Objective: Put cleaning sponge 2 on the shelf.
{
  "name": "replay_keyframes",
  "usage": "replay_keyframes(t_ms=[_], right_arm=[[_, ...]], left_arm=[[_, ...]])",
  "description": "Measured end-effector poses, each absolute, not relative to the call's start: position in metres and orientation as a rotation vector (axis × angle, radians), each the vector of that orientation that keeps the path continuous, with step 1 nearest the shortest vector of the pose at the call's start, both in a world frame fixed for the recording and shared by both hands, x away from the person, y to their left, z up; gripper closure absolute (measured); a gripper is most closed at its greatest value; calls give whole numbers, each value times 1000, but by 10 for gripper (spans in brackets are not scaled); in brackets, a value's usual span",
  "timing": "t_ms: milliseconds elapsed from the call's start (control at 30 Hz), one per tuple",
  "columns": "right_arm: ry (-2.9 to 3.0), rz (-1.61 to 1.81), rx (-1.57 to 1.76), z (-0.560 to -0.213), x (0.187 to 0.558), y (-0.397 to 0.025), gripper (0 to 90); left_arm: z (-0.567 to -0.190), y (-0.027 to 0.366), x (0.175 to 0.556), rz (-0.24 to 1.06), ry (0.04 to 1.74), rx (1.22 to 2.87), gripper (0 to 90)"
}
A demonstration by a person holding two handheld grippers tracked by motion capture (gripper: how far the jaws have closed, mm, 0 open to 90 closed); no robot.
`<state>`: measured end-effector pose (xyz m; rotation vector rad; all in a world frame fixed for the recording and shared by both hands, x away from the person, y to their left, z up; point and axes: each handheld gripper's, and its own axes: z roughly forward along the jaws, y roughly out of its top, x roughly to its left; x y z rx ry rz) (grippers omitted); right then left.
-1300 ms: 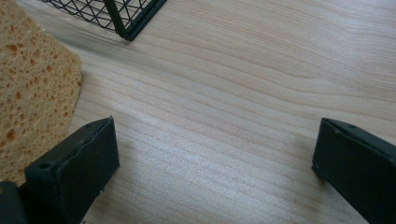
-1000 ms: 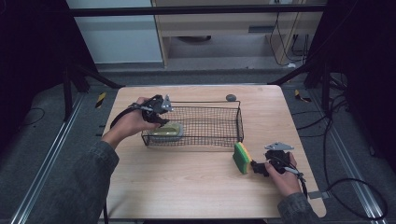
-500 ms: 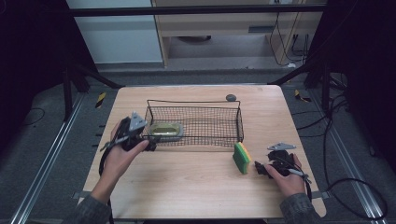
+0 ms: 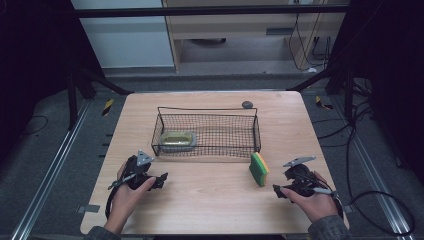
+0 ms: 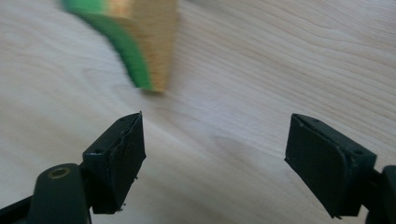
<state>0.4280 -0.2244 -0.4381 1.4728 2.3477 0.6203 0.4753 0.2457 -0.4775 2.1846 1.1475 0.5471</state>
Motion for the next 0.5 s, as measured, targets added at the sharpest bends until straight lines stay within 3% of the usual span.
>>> replay_keyframes(t_ms=[300, 500], right_arm=[[2434, 592, 1428, -401, 430, -188, 194], [2455, 593, 1402, -390, 452, -168, 209]], left_arm=[[-486, 238, 478, 519, 1136, 2223, 49], [-494, 238, 482, 484, 1156, 2247, 48]])
